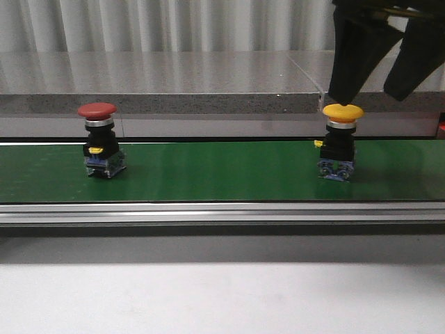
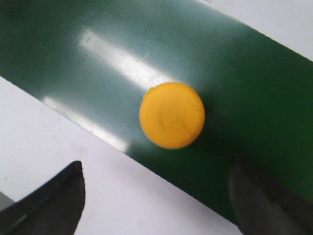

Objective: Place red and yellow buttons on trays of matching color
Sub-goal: 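Grasp the yellow button with the right gripper and lift it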

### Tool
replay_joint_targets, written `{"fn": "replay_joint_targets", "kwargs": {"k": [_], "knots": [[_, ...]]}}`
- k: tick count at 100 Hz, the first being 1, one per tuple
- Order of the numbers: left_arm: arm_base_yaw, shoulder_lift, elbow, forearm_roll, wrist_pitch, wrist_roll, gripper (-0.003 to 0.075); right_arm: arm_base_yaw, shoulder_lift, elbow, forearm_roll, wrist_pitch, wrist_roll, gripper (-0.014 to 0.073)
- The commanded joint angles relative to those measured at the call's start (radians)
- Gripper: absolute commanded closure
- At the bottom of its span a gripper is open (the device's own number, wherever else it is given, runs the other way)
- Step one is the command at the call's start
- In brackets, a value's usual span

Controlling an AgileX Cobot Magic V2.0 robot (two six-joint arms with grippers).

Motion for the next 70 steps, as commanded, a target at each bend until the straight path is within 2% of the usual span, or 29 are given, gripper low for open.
{"fn": "replay_joint_targets", "kwargs": {"k": [1, 20, 39, 46, 70], "knots": [[-0.005, 0.0, -0.026, -0.021, -0.063, -0.002, 0.0741, 0.001, 0.001, -0.05, -0.015, -0.029, -0.014, 0.0001], [-0.005, 0.0, -0.026, -0.021, -0.063, -0.002, 0.0741, 0.0, 0.045, -0.054, -0.054, -0.057, -0.028, 0.0028], [-0.005, 0.0, -0.026, -0.021, -0.063, -0.002, 0.0741, -0.001, 0.051, -0.054, -0.066, -0.069, -0.028, 0.0319], [-0.005, 0.0, -0.026, -0.021, -0.063, -0.002, 0.0741, -0.001, 0.05, -0.054, -0.067, -0.081, -0.028, 0.0375], [-0.005, 0.0, -0.026, -0.021, -0.063, -0.002, 0.0741, -0.022, 0.009, -0.054, -0.074, -0.085, 0.011, 0.0379]]}}
